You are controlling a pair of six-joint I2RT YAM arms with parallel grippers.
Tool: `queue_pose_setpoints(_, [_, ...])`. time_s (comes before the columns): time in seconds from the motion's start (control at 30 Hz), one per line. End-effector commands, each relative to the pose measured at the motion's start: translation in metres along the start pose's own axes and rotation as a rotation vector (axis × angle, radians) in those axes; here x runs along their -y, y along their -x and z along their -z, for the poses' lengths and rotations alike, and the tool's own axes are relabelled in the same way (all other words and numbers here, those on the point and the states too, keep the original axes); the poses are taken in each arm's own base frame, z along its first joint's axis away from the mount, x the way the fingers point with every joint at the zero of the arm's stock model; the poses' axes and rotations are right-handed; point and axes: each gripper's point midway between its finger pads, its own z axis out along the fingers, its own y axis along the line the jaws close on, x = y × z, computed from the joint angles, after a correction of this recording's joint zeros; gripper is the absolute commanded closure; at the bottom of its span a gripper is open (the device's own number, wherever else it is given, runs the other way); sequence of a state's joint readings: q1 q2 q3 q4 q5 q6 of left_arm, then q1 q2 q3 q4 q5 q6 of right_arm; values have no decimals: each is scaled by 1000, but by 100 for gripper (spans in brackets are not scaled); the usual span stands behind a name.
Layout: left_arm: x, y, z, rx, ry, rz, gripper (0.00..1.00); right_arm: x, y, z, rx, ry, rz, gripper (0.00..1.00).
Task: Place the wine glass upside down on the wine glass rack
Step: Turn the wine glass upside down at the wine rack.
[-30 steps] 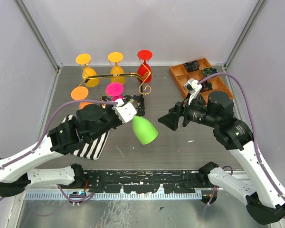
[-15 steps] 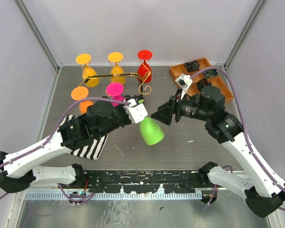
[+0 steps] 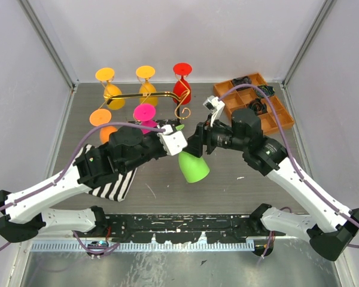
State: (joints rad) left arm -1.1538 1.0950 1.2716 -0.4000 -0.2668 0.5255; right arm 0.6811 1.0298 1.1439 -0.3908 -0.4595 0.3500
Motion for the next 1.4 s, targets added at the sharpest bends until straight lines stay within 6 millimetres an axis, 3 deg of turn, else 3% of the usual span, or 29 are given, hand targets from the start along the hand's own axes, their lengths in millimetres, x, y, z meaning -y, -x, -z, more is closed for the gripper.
queue_pose_setpoints(0.0, [-3,13,1,62,9,8,100,-2,15,-7,58,12,46,40])
queue_pose_setpoints(0.33, [-1,7,-3,43,12,-3,100,-9,2,-14,50,64,31,46])
queue_pose_setpoints(0.8, [-2,2,-5,21,24,-16,100,-3,-5,-21,32,52,22,56])
queue_pose_setpoints(0.97, [-2,1,-5,16,29,-20,100,-2,-7,-23,33,57,18,56])
queue_pose_setpoints(1.1, [-1,-1,-6,12,27,-18,100,-2,-6,-25,32,62,13,45])
queue_pose_setpoints(1.37, [-1,-2,-7,9,28,-19,100,-1,-8,-27,26,61,10,53])
